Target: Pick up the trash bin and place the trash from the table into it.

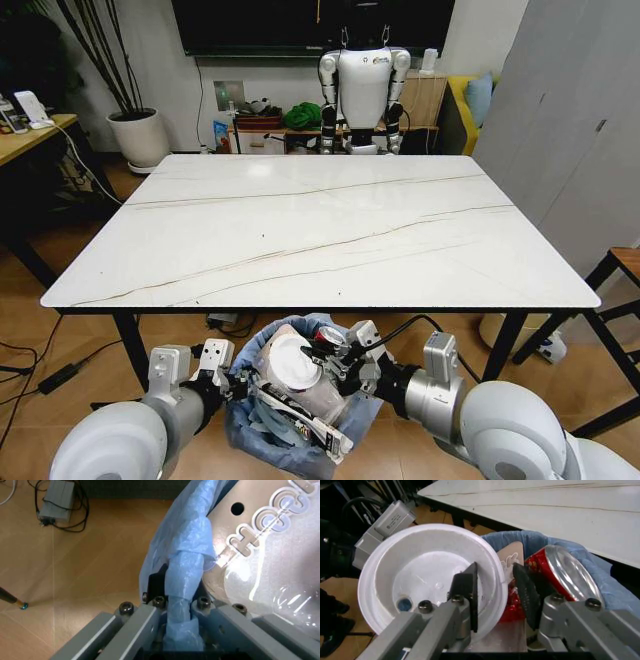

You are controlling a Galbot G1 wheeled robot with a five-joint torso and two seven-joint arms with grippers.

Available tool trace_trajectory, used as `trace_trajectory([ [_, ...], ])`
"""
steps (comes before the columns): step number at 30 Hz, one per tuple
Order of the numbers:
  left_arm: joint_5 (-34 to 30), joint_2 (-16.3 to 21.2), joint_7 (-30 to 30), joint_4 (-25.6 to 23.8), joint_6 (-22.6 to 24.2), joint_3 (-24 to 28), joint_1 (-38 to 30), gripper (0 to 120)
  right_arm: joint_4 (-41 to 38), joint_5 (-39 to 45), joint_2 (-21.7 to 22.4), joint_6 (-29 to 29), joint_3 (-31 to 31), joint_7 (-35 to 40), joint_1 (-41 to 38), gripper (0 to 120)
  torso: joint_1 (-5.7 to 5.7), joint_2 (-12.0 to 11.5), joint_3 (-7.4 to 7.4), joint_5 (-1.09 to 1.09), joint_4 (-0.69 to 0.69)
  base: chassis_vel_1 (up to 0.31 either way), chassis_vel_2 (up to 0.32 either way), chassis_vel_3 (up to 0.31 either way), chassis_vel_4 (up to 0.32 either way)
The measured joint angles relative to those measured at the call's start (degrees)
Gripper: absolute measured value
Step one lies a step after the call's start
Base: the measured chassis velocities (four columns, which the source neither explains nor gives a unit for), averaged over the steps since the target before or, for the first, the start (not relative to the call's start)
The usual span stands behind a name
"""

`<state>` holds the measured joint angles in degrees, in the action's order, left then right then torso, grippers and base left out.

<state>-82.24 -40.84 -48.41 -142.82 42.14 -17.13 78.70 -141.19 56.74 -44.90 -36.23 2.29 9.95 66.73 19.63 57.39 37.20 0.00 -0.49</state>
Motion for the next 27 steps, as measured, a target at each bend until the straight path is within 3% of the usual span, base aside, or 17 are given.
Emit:
trace_trajectory([
  [12, 0.02, -0.18, -0.12, 0.2, 0.0, 0.16, 0.34, 0, -1.06, 1.94, 0.64, 0.2, 1.35, 1.71, -1.49, 67, 0.0, 0.0, 0.0, 0.0, 0.0, 0.0, 0.0, 0.0, 0.0],
  [19, 0.36, -0.07, -0.15, -0.28, 0.0, -0.68, 1.65, 0, -1.95, 2.72, 1.2, 0.44, 2.19, 2.08, -1.94, 96, 0.0, 0.0, 0.0, 0.0, 0.0, 0.0, 0.0, 0.0, 0.0],
  [27, 0.44, 0.08, -0.18, -0.39, 0.0, -0.96, 2.25, 0, -2.05, 2.95, 1.59, 0.64, 3.05, 2.16, -1.25, 100, 0.0, 0.0, 0.0, 0.0, 0.0, 0.0, 0.0, 0.0, 0.0],
])
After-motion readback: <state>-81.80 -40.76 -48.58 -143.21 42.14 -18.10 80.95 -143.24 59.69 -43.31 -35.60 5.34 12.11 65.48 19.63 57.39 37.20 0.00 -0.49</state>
